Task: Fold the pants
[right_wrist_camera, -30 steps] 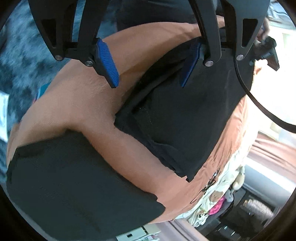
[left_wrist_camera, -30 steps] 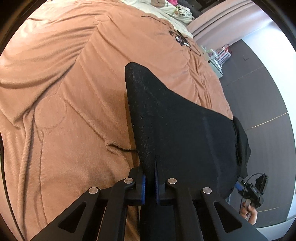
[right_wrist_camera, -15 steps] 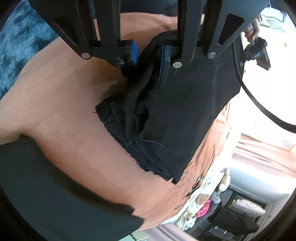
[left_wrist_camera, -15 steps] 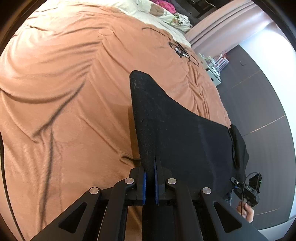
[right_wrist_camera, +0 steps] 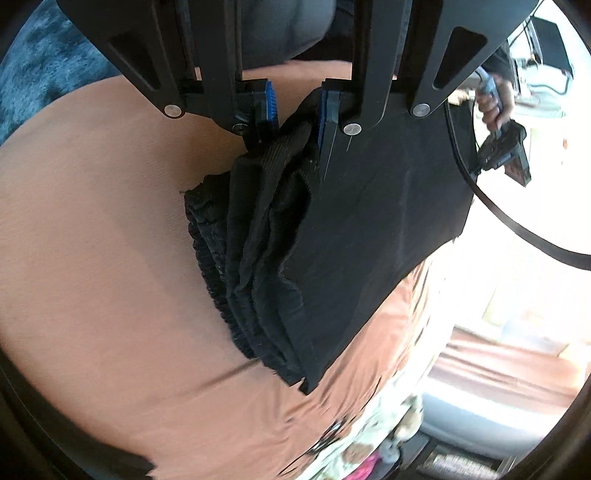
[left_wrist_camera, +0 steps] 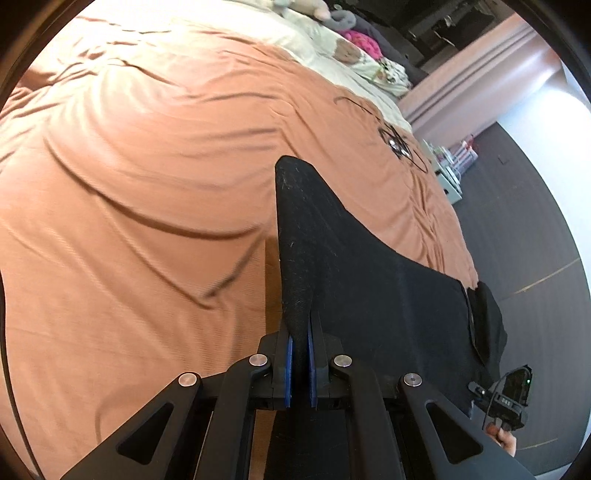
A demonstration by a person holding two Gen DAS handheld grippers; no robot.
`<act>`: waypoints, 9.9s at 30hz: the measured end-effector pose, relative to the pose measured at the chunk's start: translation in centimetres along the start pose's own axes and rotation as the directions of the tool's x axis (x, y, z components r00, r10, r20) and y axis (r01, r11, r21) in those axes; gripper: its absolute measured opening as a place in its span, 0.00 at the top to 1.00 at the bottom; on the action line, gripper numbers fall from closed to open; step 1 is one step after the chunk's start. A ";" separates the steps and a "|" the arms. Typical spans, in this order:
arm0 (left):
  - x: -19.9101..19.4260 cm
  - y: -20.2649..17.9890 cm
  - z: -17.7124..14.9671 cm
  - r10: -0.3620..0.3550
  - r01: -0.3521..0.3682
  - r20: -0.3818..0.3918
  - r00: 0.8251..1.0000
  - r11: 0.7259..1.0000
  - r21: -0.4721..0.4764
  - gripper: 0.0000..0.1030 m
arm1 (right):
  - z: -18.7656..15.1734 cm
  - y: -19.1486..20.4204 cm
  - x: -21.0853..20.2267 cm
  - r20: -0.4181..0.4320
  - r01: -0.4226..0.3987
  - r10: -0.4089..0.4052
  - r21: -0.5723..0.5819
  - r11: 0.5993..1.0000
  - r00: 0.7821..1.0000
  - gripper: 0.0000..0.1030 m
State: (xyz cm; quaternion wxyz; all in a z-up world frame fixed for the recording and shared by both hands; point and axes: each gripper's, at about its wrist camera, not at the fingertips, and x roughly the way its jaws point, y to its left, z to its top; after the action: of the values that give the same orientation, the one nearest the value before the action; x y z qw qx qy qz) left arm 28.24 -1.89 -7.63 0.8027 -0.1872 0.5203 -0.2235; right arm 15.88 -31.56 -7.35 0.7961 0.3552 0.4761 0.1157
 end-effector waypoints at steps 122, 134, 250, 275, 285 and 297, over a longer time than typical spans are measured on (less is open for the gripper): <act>-6.7 12.5 -12.4 0.047 0.046 0.227 0.973 0.920 -0.389 0.62 | -2.2 14.5 10.1 -0.088 0.024 -0.071 -0.446 0.895 0.994 0.92; -6.7 13.0 -12.6 0.018 0.079 0.234 0.972 0.913 -0.401 0.74 | -1.0 18.7 20.2 -0.183 -0.018 -0.086 -0.504 0.864 0.979 0.92; -11.0 -10.3 -5.8 -0.240 0.234 0.286 0.928 0.971 0.056 0.88 | 8.3 13.1 20.7 0.026 -0.152 0.167 -0.297 0.943 0.986 0.47; -0.2 -25.1 -8.9 -0.316 0.303 0.014 0.949 0.920 0.250 0.88 | 3.6 3.5 9.5 0.206 -0.112 0.141 -0.143 0.983 0.968 0.47; 3.5 -25.0 -10.5 -0.274 0.292 -0.107 0.956 0.924 0.248 0.37 | 3.4 3.1 10.3 0.167 -0.121 0.141 -0.125 0.985 0.976 0.47; 3.5 -16.6 -9.2 -0.144 0.151 -0.064 0.988 0.979 0.134 0.37 | 5.6 4.9 16.2 0.058 -0.085 0.093 -0.138 0.987 0.994 0.56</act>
State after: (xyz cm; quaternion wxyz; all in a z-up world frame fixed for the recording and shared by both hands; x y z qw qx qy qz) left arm 18.29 -18.23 -5.02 0.7805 -0.1631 0.5099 -0.3229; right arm 29.76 -22.16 -13.35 0.8273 0.3250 0.4249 0.1715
